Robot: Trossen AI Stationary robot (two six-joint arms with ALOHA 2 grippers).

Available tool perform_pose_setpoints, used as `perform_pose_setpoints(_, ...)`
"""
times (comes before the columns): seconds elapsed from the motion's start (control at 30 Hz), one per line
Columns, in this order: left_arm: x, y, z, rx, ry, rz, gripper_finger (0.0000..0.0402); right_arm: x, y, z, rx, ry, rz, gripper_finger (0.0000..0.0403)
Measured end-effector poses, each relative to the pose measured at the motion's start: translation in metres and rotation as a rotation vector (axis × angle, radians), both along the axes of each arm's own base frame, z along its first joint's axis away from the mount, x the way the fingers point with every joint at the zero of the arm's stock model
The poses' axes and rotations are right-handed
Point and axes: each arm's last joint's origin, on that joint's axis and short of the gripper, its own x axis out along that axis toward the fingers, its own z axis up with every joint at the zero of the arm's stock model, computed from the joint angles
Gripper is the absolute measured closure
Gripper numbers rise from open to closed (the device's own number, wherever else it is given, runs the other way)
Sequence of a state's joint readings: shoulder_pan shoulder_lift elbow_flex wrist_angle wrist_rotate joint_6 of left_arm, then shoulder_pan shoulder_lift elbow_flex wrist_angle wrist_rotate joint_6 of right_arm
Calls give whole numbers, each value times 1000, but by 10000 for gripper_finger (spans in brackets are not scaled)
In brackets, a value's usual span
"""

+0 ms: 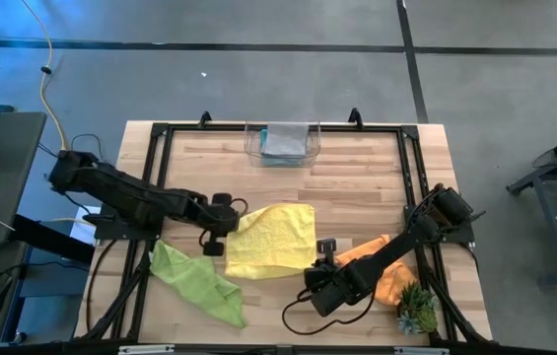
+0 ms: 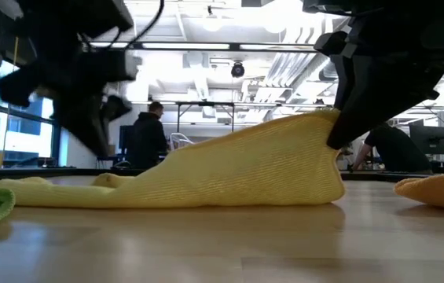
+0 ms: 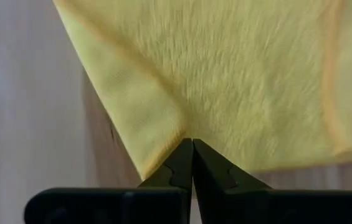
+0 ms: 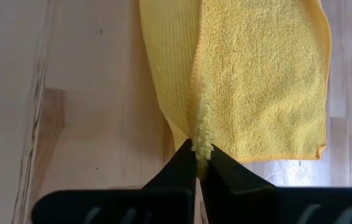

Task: Fold microfiber towels
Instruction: Fold the yellow towel

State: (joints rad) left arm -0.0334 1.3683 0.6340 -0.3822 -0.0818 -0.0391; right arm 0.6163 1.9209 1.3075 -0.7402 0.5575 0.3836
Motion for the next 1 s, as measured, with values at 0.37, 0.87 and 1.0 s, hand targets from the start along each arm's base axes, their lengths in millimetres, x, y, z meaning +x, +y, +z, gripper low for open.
perform_pose_setpoints(0.37, 13, 3, -26, 102, 41, 3, 402, 0, 0, 0, -5, -7, -5, 403)
perform_pose_setpoints(0.87, 10, 27, -13, 263, -24, 247, 402, 1, 0, 0, 1, -12, -11, 403)
perform_pose_setpoints(1.0, 4, 20, 8, 145, -106, 183, 402, 0, 0, 0, -3, -4, -7, 403)
